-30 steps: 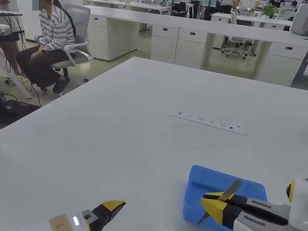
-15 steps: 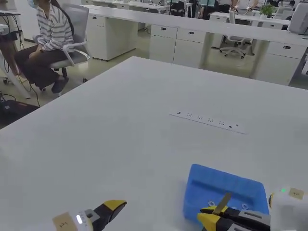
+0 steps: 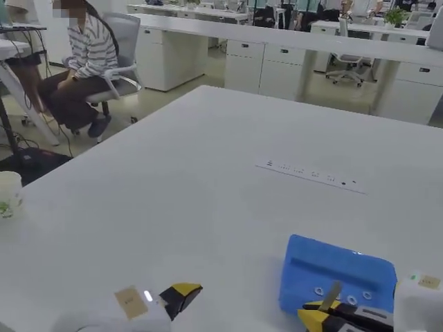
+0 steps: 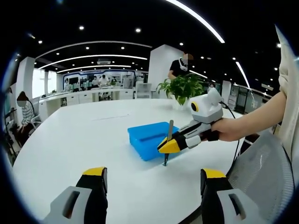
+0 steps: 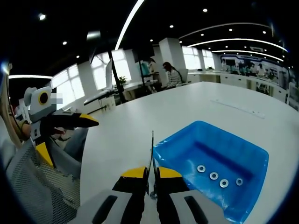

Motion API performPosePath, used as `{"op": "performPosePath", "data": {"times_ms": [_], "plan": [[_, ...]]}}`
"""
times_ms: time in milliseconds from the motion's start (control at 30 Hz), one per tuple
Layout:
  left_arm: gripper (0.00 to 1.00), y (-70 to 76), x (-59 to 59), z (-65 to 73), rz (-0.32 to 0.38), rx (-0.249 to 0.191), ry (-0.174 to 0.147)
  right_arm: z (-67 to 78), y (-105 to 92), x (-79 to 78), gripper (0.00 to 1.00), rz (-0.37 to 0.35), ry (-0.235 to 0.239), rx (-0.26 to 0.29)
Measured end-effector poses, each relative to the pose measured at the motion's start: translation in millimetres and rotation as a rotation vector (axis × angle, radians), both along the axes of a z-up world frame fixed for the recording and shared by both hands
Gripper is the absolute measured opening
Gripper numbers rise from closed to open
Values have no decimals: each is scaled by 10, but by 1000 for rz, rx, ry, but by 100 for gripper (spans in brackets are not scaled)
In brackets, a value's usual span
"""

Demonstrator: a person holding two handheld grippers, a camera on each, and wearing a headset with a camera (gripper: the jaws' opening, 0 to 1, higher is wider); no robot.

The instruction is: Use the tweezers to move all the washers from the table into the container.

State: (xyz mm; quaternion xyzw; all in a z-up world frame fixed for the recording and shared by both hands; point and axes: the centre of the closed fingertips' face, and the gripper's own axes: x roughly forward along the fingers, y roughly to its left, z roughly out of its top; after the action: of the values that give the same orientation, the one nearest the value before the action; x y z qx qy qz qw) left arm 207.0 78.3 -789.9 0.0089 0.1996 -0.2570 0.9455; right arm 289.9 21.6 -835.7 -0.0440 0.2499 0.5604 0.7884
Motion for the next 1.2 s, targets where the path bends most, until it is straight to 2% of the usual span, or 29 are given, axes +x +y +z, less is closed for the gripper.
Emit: {"op": "performPosePath", "data": {"times_ms": [67,233,433,533,700,767,933,1033,1100,1200], "plan": [[84,-1,3,10,2,-4,-4,-3,25,-11,4,14,-18,-6],[84,14,-2,-15,8,7,6,-16,73,-75,4,76,-90,-63],[84,18,-10,-27,8,12,12,-40,45,-139,3,157,-252,-173],[83,39,-10,-36,18,16,17,-36,33,-151,3,121,-217,-155],[84,42,-12,-32,16,29,11,-38,77,-159,3,118,-243,-192],[84,42,-10,-12,18,22,1,-39,72,-134,3,97,-228,-199],[85,20,-5,29,8,10,-19,-32,11,-101,3,25,-146,-164],[82,65,3,30,28,17,-20,-35,-8,-104,3,17,-141,-176],[83,50,14,102,38,-42,-37,-35,-8,-127,3,14,-154,-198],[83,55,12,112,35,-26,-48,-37,-14,-121,3,-12,-154,-204]]}}
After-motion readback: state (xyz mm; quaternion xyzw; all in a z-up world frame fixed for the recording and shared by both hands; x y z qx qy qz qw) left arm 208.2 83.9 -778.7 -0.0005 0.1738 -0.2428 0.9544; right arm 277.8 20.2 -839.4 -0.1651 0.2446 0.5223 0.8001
